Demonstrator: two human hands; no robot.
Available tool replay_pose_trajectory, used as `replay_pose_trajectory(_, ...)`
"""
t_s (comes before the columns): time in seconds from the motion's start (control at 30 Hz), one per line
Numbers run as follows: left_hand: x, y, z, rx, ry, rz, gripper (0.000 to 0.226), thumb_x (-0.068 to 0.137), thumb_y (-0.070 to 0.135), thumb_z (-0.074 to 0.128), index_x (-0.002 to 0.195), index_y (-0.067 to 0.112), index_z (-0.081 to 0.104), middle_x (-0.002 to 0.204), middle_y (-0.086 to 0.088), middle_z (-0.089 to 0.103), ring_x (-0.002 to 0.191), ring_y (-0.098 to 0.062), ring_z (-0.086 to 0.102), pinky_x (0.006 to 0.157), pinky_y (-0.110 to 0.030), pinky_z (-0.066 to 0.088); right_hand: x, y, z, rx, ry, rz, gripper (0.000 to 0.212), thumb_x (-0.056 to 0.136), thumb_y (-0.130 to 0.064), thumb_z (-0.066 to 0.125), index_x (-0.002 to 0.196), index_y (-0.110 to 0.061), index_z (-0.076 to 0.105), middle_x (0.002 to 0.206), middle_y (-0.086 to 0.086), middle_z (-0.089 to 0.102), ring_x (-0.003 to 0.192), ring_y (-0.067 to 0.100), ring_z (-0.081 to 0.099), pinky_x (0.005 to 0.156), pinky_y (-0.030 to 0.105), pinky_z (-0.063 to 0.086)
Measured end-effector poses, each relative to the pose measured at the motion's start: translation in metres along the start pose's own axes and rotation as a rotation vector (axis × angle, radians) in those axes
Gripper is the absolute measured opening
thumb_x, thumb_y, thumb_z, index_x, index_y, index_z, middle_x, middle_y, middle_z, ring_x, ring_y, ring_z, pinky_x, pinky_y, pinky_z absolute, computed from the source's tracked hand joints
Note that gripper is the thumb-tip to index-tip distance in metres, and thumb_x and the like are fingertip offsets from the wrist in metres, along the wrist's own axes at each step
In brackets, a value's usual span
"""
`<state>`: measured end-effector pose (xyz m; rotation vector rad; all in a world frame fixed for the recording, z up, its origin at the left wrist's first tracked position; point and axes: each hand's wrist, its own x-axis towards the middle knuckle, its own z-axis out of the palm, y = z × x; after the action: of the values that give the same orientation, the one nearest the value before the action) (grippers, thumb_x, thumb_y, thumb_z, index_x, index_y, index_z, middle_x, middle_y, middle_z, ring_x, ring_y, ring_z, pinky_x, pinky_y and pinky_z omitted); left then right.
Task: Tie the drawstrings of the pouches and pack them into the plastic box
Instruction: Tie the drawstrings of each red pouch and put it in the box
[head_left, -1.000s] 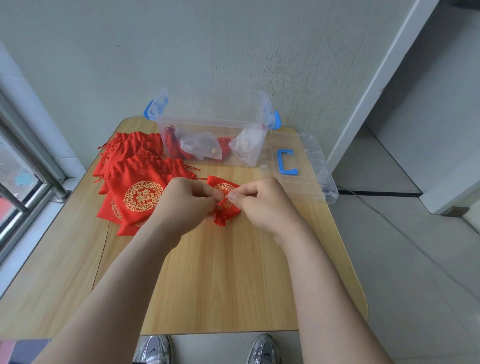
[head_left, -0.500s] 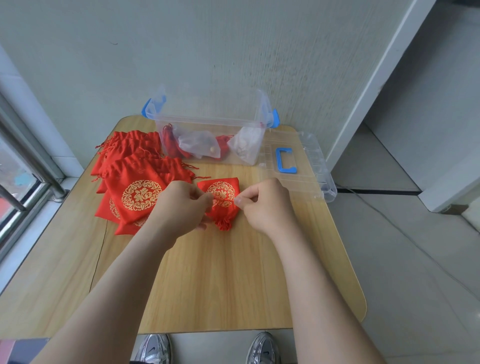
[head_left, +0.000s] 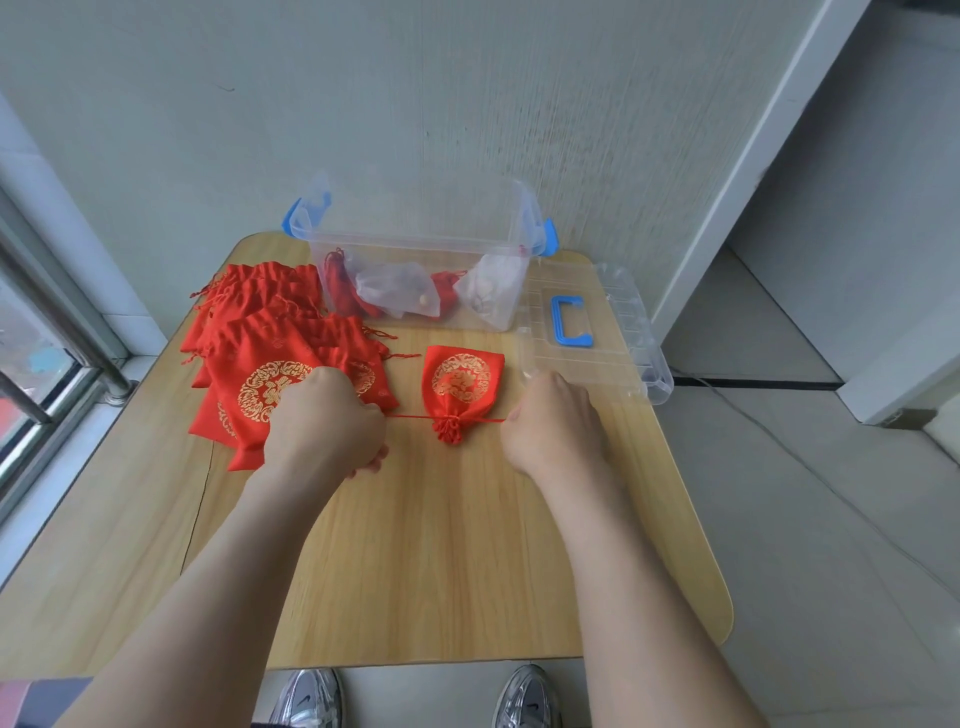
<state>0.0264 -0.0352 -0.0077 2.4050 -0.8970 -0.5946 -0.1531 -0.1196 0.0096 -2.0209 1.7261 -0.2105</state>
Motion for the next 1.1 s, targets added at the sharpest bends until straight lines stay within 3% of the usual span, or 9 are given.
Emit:
replay_pose_trajectory(0.1,0.000,-0.001,0.004,0.087,0.092,0.062,0.028,0.087,0.022,0.061,0.065,0.012,0.074,0.051,-0.001,0.069,0.055,-0.029,0.071,0.061,-0.042,0.065,0.000,-0.001,0.001,-0.025,-0.007,-0.014,0.026,0.098,-0.009,0.059,0.123,-0.016,0.064,0.126,0.010,0.064,0.114,0.036,0.065,0.078,0.035,0.046)
replay_pose_trajectory(0.2,-0.005,0.001,0.007,0.180,0.171,0.166,0.018,0.082,0.038,0.071,0.077,0.021,0.074,0.068,0.000,0.069,0.062,-0.026,0.067,0.052,-0.032,0.054,0.000,0.000,0.005,-0.085,-0.025,-0.057,0.029,0.096,-0.009,0.060,0.123,-0.019,0.066,0.130,0.007,0.064,0.123,0.034,0.060,0.099,0.042,0.049)
replay_pose_trajectory(0.33,-0.012,0.011,0.009,0.265,0.226,0.292,0.014,0.085,0.031,0.071,0.098,0.028,0.074,0.093,0.003,0.071,0.078,-0.026,0.063,0.057,-0.031,0.041,0.003,0.000,0.011,-0.119,-0.005,-0.139,0.032,0.092,-0.014,0.067,0.121,-0.026,0.069,0.130,-0.001,0.061,0.128,0.030,0.053,0.105,0.045,0.042)
replay_pose_trajectory(0.47,-0.013,0.014,0.012,0.325,0.142,0.431,0.066,0.084,0.009,0.066,0.143,0.034,0.053,0.118,-0.002,0.053,0.089,-0.034,0.064,0.058,-0.035,0.043,0.005,0.000,0.015,-0.078,0.017,-0.214,0.025,0.089,-0.015,0.071,0.107,-0.033,0.071,0.117,-0.006,0.066,0.121,0.026,0.056,0.093,0.040,0.039)
replay_pose_trajectory(0.57,-0.014,0.013,0.017,0.357,0.107,0.466,0.085,0.080,-0.001,0.063,0.153,0.034,0.037,0.124,-0.005,0.035,0.078,-0.031,0.058,0.049,-0.034,0.040,0.004,-0.001,0.020,-0.057,0.043,-0.260,0.023,0.087,-0.020,0.076,0.106,-0.033,0.071,0.113,-0.009,0.068,0.117,0.024,0.059,0.093,0.040,0.042)
replay_pose_trajectory(0.67,-0.010,0.012,0.020,0.308,0.102,0.502,0.083,0.076,-0.005,0.062,0.149,0.028,0.038,0.129,-0.006,0.031,0.078,-0.029,0.058,0.049,-0.038,0.047,0.003,-0.002,0.025,-0.022,0.068,-0.308,0.024,0.084,-0.020,0.077,0.103,-0.033,0.068,0.108,-0.008,0.069,0.112,0.023,0.062,0.093,0.039,0.048)
replay_pose_trajectory(0.73,-0.007,0.010,0.023,0.286,0.085,0.525,0.065,0.080,-0.001,0.065,0.137,0.027,0.050,0.126,-0.002,0.038,0.086,-0.030,0.062,0.060,-0.045,0.056,0.003,-0.003,0.027,-0.013,0.071,-0.353,0.030,0.083,-0.020,0.078,0.106,-0.035,0.067,0.108,-0.007,0.068,0.110,0.024,0.062,0.093,0.040,0.052)
replay_pose_trajectory(0.87,-0.002,0.004,0.029,0.275,0.055,0.521,0.024,0.091,0.013,0.069,0.110,0.028,0.071,0.114,0.004,0.055,0.103,-0.029,0.065,0.079,-0.048,0.058,0.002,-0.004,0.029,-0.017,0.070,-0.423,0.028,0.087,-0.021,0.079,0.110,-0.036,0.076,0.113,-0.003,0.069,0.108,0.022,0.065,0.093,0.039,0.055)
replay_pose_trajectory(1.1,0.003,0.002,0.029,0.241,-0.019,0.549,0.007,0.094,0.024,0.076,0.096,0.031,0.078,0.101,0.006,0.072,0.101,-0.024,0.066,0.084,-0.047,0.058,0.004,-0.002,0.027,-0.050,0.047,-0.415,0.016,0.098,-0.016,0.068,0.104,-0.028,0.076,0.109,0.000,0.072,0.105,0.025,0.066,0.090,0.040,0.057)
